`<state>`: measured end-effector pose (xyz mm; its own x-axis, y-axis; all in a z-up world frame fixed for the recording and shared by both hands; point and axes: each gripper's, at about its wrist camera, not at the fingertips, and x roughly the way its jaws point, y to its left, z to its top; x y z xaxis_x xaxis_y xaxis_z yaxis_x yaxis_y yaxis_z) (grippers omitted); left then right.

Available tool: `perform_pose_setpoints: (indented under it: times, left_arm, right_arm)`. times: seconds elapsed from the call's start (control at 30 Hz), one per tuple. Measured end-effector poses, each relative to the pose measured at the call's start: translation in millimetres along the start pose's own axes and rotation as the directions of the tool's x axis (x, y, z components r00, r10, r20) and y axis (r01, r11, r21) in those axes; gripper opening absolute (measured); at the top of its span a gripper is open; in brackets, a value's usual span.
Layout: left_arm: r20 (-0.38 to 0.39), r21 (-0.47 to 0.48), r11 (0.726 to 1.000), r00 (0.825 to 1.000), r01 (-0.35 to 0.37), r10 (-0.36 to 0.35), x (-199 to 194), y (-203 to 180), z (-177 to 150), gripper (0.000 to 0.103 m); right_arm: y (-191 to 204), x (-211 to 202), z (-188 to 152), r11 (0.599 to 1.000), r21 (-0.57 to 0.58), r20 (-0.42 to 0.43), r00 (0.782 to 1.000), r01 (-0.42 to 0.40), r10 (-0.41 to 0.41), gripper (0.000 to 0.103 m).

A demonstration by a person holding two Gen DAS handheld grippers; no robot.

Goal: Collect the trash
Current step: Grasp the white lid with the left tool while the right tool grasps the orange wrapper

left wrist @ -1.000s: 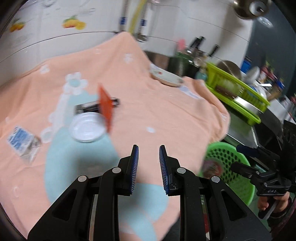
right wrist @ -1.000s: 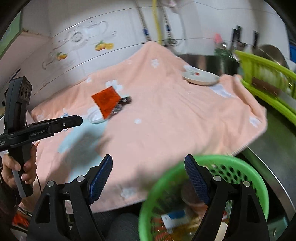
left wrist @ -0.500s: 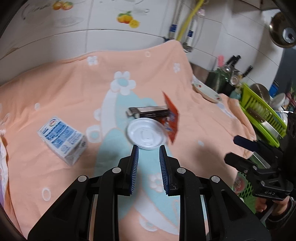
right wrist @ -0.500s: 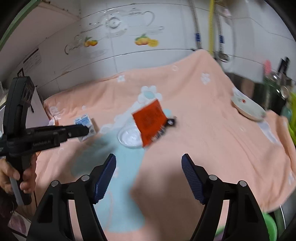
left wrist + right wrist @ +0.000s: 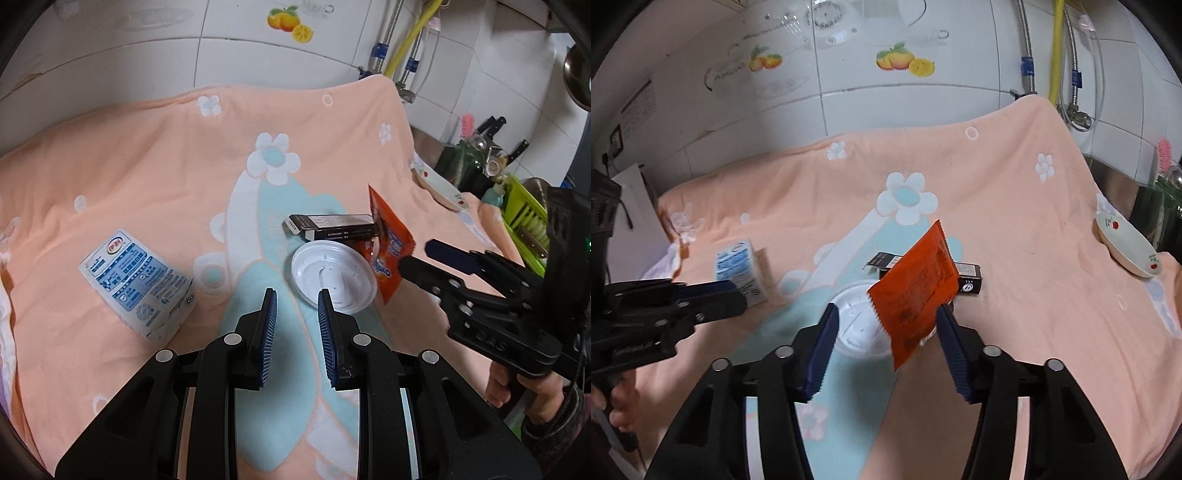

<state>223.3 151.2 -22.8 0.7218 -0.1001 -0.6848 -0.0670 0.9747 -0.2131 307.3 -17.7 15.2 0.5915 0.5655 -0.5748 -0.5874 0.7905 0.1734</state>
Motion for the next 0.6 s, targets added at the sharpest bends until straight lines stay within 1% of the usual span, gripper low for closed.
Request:
perform_pose_setpoints:
  times: [0.03,0.1,0.13,0.2,0.23,0.3,0.33,0.4,0.6]
  left_arm:
    - [-0.005,-0.001,1.0,1.0,0.001,-0.001,3.1,0.2,0.7,0.023]
    - [-0.017,-0.001,1.0,1.0,0.002,-0.002,10.7,0.0,2.6,0.023]
    - [-0.023,0.0,1.0,1.0,0.004,-0.004,14.8,-0.5,3.5,0.023]
    - [-0.032,0.003,1.0,0.999,0.007,-0.007,22.5,-1.1,5.1,0.023]
    - [-0.039,0.005,1.0,0.999,0.011,-0.01,27.1,-2.0,6.1,0.023]
    - [-0.054,0.007,1.0,0.998,0.016,-0.015,36.0,-2.2,8.1,0.023]
    - [-0.062,0.008,1.0,0.998,0.016,-0.015,41.4,-2.7,9.0,0.023]
    - [-0.082,0.009,1.0,0.997,0.017,-0.017,53.5,-3.9,11.1,0.023]
    - [-0.111,0.021,1.0,0.994,0.013,-0.01,76.6,-8.8,14.7,0.023]
  right_arm:
    - [-2.0,7.0,1.6,1.0,0.002,-0.008,1.0,0.005,-0.005,0.048]
    - [-5.0,15.4,3.0,1.0,0.006,-0.016,1.0,0.009,-0.009,0.04]
    - [-6.8,18.5,3.1,1.0,0.01,-0.021,1.0,0.01,-0.01,0.038]
    - [-11.4,21.4,2.2,1.0,0.024,-0.026,1.0,0.004,-0.003,0.029]
    - [-12.8,20.8,1.2,1.0,0.027,-0.025,1.0,0.001,0.0,0.027]
    - [-15.4,18.2,-1.1,1.0,0.03,-0.021,1.0,0.002,-0.002,0.018]
    - [-15.6,16.9,-2.2,1.0,0.032,-0.02,1.0,0.002,-0.001,0.016]
    - [-18.7,14.0,-4.2,0.999,0.038,-0.017,1.0,-0.004,0.004,0.004]
    - [-28.0,3.9,-10.3,0.999,0.054,-0.003,1.0,-0.007,0.007,0.002]
